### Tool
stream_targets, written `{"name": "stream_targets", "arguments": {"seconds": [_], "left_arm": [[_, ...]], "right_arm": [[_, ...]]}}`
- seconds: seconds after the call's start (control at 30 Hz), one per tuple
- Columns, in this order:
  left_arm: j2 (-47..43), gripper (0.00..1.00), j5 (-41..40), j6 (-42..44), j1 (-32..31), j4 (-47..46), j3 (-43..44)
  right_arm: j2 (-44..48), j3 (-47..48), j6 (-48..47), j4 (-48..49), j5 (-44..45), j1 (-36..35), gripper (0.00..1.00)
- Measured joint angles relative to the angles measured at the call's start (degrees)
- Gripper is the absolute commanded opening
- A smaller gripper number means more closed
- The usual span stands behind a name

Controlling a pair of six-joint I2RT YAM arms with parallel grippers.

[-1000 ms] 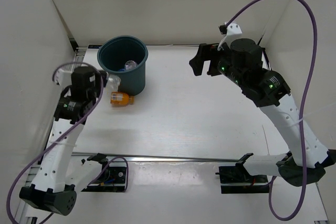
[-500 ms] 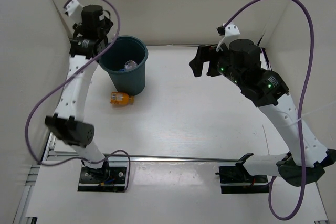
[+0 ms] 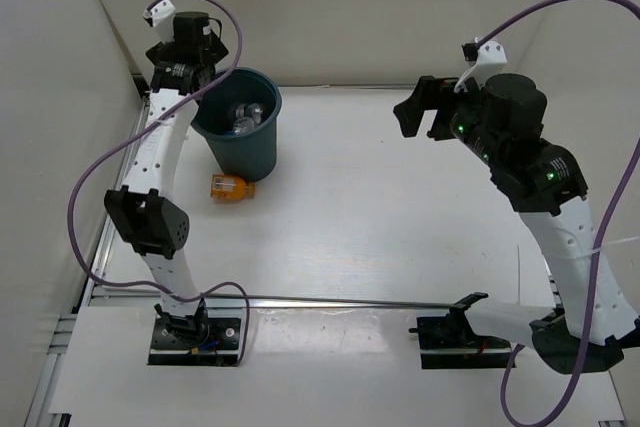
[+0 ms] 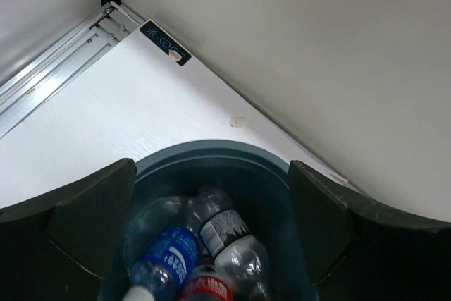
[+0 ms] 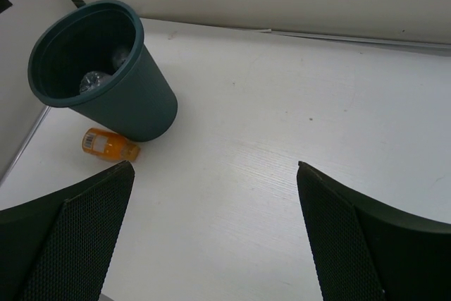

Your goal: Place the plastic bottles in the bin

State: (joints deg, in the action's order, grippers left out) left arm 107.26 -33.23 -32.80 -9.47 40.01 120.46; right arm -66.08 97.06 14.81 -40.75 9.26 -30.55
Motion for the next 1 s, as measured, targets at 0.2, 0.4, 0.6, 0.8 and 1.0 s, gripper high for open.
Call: {"name": "stream_targets", "arguments": {"seconds": [0.2, 0.4, 0.6, 0.8, 1.0], "left_arm": [[-22.14, 1.0, -1.68, -15.72, 2.36, -1.62, -20.74], [-54.34, 1.0, 1.49, -37.51, 10.73, 1.22, -48.57], [-62.12, 1.0, 12.41, -49.22, 15.45, 1.7, -74.36], [-58.55, 1.0, 28.74, -48.85, 25.44, -0.96, -87.78], [-54.86, 1.0, 39.01, -40.17, 32.26, -15.06, -91.06]], "right_arm": [[-0.37, -0.44, 0.04, -0.35, -1.51, 0.44, 0.99], [-1.95, -0.44, 0.24, -0.57, -3.17, 0.44, 0.99], [-3.63, -0.44, 0.92, -1.27, -4.83, 0.44, 0.99], [-3.78, -0.46, 1.2, -1.29, -5.22, 0.44, 0.99], [-3.08, -2.4, 1.22, -1.51, -5.29, 0.44, 0.99]]}}
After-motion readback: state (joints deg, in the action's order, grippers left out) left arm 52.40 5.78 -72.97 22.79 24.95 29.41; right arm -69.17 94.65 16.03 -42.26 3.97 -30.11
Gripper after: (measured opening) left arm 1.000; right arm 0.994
